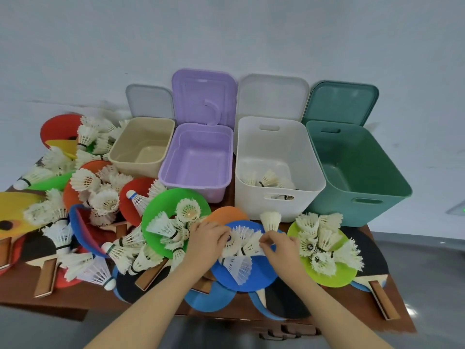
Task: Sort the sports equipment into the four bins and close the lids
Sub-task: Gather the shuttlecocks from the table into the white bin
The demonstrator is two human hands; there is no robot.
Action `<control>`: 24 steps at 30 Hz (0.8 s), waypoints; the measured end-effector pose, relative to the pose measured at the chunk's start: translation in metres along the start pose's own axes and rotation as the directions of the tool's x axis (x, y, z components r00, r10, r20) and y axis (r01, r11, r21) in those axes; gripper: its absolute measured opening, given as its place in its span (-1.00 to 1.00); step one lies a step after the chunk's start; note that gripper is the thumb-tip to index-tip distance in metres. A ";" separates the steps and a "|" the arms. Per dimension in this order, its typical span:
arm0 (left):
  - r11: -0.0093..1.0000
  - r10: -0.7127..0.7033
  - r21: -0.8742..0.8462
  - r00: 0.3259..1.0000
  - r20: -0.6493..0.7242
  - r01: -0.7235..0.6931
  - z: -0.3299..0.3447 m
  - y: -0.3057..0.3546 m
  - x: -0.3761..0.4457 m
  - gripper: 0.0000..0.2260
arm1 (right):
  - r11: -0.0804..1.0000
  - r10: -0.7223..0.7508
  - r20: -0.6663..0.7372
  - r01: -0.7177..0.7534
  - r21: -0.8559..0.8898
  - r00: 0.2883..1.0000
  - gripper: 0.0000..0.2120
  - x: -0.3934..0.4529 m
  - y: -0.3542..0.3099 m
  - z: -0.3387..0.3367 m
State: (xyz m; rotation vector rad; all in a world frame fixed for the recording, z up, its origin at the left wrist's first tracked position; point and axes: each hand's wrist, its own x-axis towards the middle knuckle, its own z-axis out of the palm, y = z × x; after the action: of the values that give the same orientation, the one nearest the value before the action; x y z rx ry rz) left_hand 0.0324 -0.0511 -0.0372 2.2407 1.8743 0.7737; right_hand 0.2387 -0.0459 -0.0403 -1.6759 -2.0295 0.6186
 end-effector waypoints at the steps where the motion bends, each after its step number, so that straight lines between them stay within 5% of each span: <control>1: 0.999 0.027 -0.019 0.999 -0.042 -0.028 -0.001 -0.001 0.002 -0.71 | 1.000 -0.008 -0.016 0.009 0.018 1.000 -0.87 0.000 0.000 -0.005; 13: 0.949 0.243 -0.080 0.870 -0.430 -0.305 -0.039 0.024 0.057 -0.80 | 0.984 -0.164 -0.366 0.180 0.011 0.916 -0.84 0.017 -0.019 -0.069; 18: 0.949 0.237 -0.073 0.845 -0.480 -0.308 -0.052 0.040 0.105 -0.80 | 0.985 -0.157 -0.483 0.169 -0.019 0.861 -0.89 0.046 -0.033 -0.106; 24: 0.967 0.059 -0.202 0.913 -0.404 -0.152 -0.051 0.060 0.161 -0.86 | 0.994 -0.108 -0.504 0.104 -0.036 0.857 -0.93 0.097 -0.032 -0.130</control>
State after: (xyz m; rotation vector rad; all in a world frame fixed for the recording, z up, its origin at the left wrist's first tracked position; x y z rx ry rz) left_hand 0.0791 0.0759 0.0804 2.1743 1.7024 1.4789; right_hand 0.2728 0.0525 0.0881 -1.5146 -1.7198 0.1062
